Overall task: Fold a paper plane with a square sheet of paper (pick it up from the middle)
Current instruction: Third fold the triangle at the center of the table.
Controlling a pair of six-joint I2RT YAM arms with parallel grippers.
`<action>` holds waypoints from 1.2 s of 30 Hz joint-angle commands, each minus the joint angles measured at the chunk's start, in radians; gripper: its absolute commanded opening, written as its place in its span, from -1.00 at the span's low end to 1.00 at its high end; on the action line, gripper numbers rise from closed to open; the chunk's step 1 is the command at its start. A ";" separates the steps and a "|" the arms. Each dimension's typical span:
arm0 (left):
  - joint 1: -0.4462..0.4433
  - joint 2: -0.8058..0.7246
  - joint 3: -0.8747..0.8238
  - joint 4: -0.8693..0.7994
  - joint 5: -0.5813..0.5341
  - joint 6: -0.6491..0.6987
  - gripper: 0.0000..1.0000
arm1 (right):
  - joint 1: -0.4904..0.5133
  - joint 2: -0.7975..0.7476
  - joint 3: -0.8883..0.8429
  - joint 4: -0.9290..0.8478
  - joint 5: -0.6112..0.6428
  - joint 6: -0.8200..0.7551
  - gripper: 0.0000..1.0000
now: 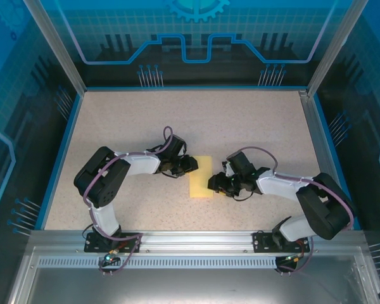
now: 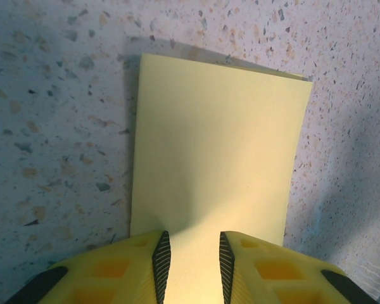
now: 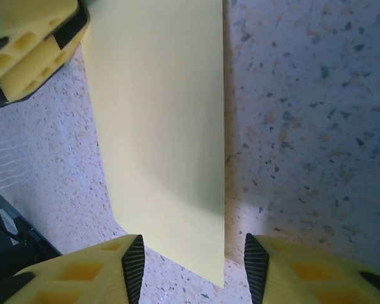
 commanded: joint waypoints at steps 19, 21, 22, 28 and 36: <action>0.004 -0.002 -0.032 -0.086 -0.004 0.009 -0.36 | 0.006 0.086 0.012 0.121 -0.084 0.026 -0.07; 0.004 -0.003 -0.032 -0.087 -0.004 0.009 -0.36 | 0.001 0.083 0.019 0.124 -0.086 0.021 -0.11; 0.004 -0.003 -0.032 -0.087 -0.004 0.010 -0.35 | -0.002 0.081 0.026 0.124 -0.089 0.018 -0.12; 0.004 -0.003 -0.033 -0.086 -0.001 0.018 -0.36 | -0.038 0.114 0.065 0.113 -0.102 -0.012 -0.13; 0.004 -0.032 -0.050 -0.072 0.010 0.051 -0.30 | -0.105 0.212 0.143 0.099 -0.186 -0.085 -0.17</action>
